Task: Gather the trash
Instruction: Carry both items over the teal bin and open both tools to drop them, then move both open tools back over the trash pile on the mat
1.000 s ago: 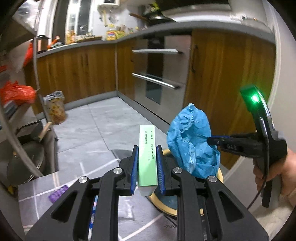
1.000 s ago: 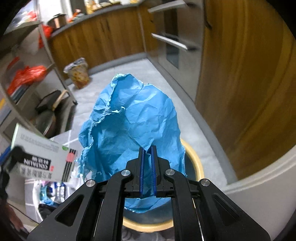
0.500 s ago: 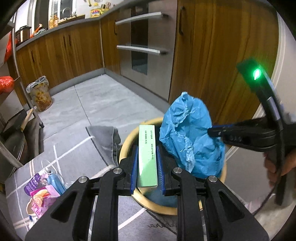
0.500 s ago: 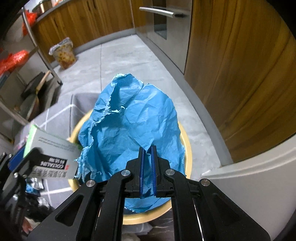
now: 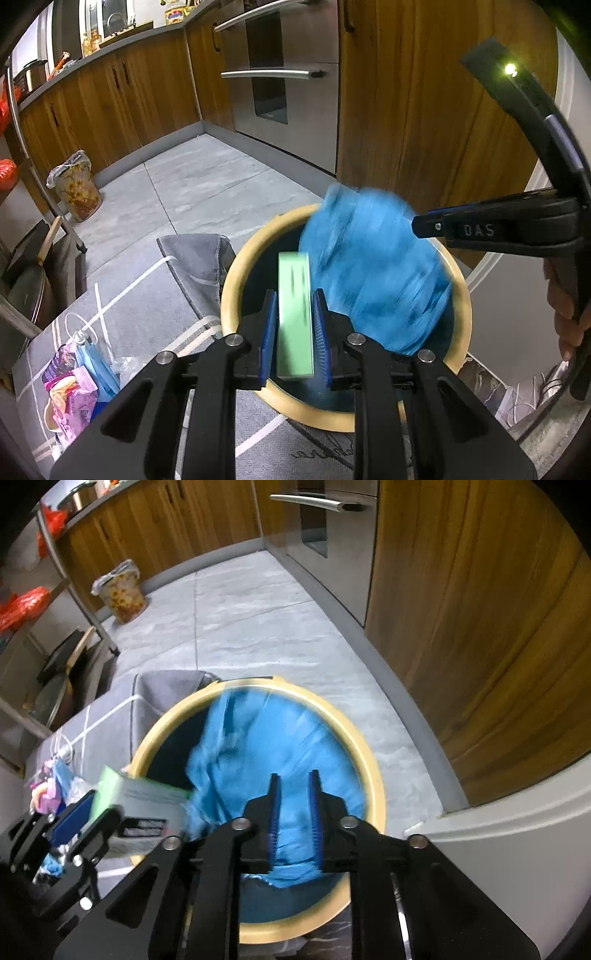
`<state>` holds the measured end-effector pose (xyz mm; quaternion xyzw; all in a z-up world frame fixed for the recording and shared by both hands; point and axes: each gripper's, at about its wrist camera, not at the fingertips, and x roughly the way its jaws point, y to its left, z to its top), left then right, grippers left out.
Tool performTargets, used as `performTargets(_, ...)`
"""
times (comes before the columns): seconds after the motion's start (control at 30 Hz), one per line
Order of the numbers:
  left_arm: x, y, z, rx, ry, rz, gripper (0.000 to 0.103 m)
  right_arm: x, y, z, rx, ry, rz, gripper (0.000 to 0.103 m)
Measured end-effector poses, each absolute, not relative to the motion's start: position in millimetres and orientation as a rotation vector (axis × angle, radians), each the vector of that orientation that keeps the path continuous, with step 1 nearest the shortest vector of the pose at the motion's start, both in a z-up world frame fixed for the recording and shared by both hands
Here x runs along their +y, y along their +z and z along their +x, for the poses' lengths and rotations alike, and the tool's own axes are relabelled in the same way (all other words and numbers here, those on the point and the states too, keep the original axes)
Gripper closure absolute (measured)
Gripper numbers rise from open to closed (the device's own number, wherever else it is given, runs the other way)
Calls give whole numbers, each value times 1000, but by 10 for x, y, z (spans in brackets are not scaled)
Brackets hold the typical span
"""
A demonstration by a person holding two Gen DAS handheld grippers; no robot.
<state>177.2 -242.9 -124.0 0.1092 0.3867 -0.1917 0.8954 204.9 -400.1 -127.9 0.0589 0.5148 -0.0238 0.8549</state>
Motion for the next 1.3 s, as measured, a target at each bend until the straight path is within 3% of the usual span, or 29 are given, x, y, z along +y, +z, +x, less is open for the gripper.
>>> performTargets(0.03, -2413, -1228, 1778, 798, -394, 225, 80, -4020, -1267, 2060, 1080, -59, 133, 75)
performTargets(0.13, -2338, -1171, 1736, 773, -374, 226, 60, -4055, -1214, 2048, 1057, -75, 153, 69)
performTargets(0.23, -2273, -1131, 1713, 770, -365, 224, 59, -4052, -1193, 2051, 1055, -74, 161, 60)
performTargets(0.53, -2000, -809, 1485, 690, -329, 201, 35, -3951, -954, 1888, 976, -81, 159, 29)
performTargets(0.83, -1604, -435, 1170, 577, -254, 168, 7, -3823, -617, 1579, 816, -127, 195, 11)
performTargets(1.0, -1345, -311, 985, 545, -225, 152, 6, -3615, -412, 1419, 715, -72, 188, 10)
performTargets(1.3, -822, -128, 689, 512, -157, 118, 6, -2979, -320, 1162, 707, 32, 78, 10)
